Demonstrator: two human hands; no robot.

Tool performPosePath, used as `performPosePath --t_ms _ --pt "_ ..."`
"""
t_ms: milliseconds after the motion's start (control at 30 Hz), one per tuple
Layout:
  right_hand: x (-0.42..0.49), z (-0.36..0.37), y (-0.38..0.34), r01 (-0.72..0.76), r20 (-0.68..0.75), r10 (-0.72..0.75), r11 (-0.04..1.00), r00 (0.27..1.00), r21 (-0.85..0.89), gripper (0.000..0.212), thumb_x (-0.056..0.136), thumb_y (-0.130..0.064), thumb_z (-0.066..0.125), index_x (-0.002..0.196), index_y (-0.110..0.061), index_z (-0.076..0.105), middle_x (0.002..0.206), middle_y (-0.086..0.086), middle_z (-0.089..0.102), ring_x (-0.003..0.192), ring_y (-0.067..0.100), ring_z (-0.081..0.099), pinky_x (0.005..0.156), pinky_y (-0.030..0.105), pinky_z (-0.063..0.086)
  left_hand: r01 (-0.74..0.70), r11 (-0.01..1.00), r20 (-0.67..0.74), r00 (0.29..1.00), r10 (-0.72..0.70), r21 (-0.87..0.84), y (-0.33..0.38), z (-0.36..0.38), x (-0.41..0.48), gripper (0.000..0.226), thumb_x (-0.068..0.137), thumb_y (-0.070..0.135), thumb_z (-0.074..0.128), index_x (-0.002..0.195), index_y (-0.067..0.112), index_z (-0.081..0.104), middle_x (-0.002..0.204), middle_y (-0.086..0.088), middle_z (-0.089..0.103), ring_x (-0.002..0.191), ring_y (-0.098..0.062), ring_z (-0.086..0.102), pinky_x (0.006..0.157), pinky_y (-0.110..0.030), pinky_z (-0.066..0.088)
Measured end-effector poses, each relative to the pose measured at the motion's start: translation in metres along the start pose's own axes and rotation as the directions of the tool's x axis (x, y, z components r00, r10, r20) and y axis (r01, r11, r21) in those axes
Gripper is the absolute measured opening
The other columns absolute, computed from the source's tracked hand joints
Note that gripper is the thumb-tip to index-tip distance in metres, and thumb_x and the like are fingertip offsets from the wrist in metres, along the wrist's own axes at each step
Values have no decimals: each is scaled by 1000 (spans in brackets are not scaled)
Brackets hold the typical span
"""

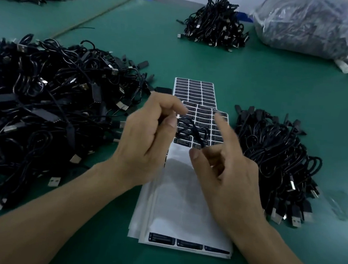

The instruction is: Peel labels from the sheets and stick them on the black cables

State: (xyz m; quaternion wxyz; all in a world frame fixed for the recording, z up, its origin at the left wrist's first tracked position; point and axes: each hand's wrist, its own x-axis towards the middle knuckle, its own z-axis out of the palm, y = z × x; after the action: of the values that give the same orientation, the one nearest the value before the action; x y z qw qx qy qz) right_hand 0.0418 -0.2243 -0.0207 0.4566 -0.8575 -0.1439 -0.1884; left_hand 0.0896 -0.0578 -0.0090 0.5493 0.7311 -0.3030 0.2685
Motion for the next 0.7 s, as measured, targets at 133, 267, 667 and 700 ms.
performPosePath --t_ms 133,267,667,700 --pt "2 1 0 -5 5 6 997 1000 -73 50 93 -23 70 140 -23 55 94 -17 64 78 3 62 70 8 48 177 973 146 977 -156 -147 2 10 -5 13 99 20 43 107 30 48 71 0 54 57 -14 54 52 -33 48" --pt "1 0 -2 -55 -38 54 999 998 -3 51 90 -29 68 139 -28 52 106 -16 64 88 1 66 74 11 50 198 980 140 971 -193 -20 3 8 -5 6 98 30 52 103 33 50 89 13 68 82 -10 69 70 -27 54" --pt "0 -3 -2 38 42 -42 995 998 95 88 90 -19 66 154 -50 14 138 -19 52 118 2 56 86 15 50 329 925 33 939 -341 190 -1 -3 3 59 100 56 31 77 25 75 45 5 43 42 -6 41 45 -29 35" --pt "0 -3 -2 56 60 -63 993 996 108 90 90 -18 66 152 -54 12 137 -18 54 116 3 57 85 15 50 388 920 30 920 -390 59 2 -1 4 60 101 55 32 74 22 75 42 1 37 39 -6 36 43 -30 31"
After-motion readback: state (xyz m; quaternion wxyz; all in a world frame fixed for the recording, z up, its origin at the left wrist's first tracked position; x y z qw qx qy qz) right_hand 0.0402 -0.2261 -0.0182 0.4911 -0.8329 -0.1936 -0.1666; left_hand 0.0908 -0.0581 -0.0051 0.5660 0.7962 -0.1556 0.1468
